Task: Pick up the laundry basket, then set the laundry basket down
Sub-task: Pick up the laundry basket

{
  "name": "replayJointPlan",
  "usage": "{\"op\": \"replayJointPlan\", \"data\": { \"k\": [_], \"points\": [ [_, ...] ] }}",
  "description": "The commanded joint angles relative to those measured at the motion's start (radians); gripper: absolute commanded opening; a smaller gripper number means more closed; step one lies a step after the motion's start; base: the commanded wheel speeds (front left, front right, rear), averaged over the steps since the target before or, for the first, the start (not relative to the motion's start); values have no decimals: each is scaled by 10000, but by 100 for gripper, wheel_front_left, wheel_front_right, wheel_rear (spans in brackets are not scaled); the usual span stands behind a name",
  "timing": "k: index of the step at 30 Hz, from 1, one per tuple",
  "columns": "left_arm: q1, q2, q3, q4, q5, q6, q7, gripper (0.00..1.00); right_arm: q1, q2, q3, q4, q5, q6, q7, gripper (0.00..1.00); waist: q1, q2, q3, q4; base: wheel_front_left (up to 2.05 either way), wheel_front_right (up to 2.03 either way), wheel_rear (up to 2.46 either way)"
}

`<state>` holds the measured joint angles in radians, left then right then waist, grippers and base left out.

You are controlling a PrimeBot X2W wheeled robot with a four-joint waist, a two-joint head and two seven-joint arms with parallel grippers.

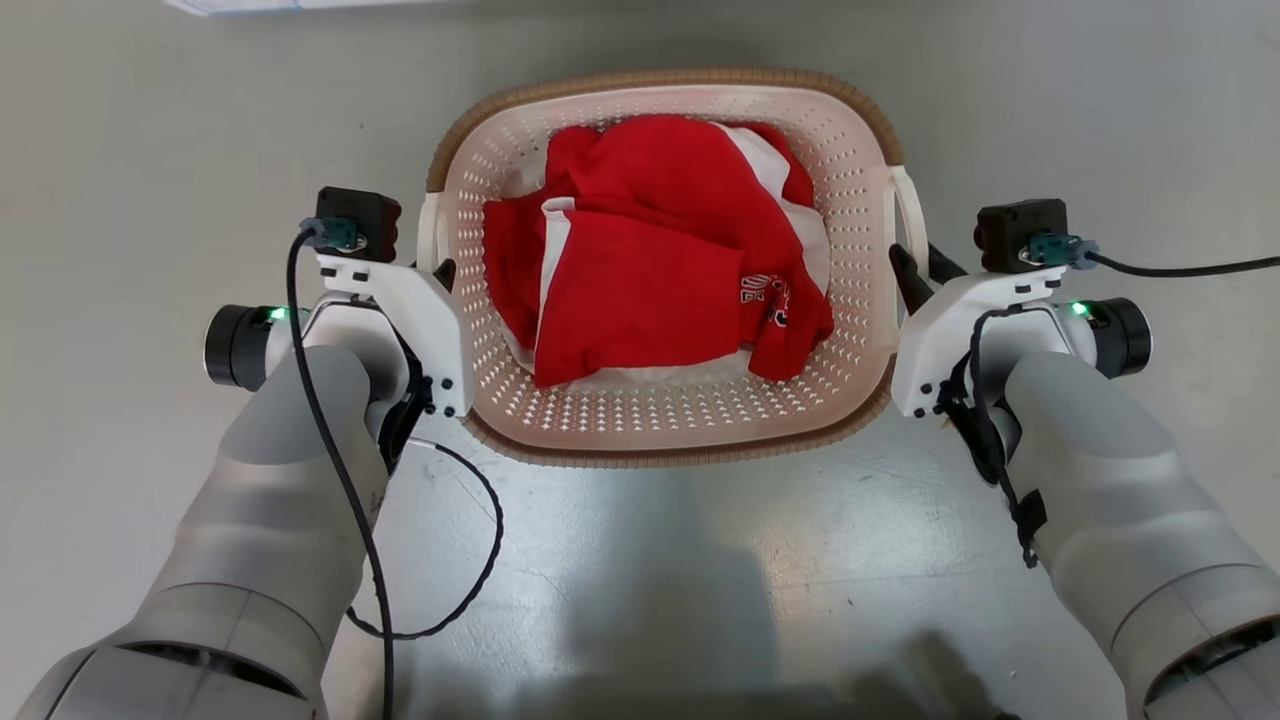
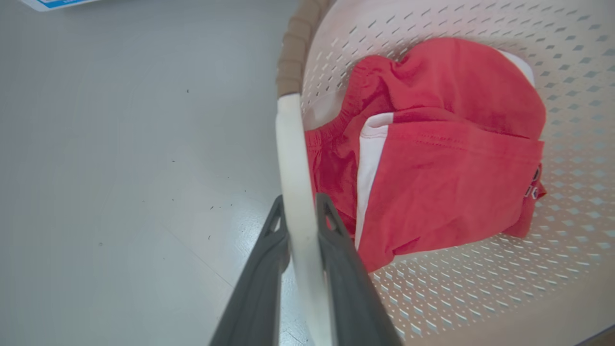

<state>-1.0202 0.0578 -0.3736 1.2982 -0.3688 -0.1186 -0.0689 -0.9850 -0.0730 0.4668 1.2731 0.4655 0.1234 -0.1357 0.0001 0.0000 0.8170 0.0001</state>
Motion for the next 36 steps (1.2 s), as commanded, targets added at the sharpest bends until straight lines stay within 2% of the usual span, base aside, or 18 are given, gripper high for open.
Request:
{"op": "replayJointPlan", "data": {
  "k": [1,11,26,36],
  "points": [
    [55,243,43,-77,16,20,32,0,331,227,273,-91,38,73,35,0,-1,0,-89,9,0,0,0],
    [789,289,-88,-76,-241,-44,911,0,858,227,1018,-204,789,73,1192,0,-1,0,-1411,-135,0,0,0],
    [2242,515,-469,-75,-518,-109,2062,0,1888,227,2070,-430,1799,73,2547,0,-1,0,-4641,-658,0,0,0],
    [3143,410,-737,-75,-855,-118,2712,0,2498,227,2725,-579,2375,73,3222,0,-1,0,-6480,-918,0,0,0]
  ]
}}
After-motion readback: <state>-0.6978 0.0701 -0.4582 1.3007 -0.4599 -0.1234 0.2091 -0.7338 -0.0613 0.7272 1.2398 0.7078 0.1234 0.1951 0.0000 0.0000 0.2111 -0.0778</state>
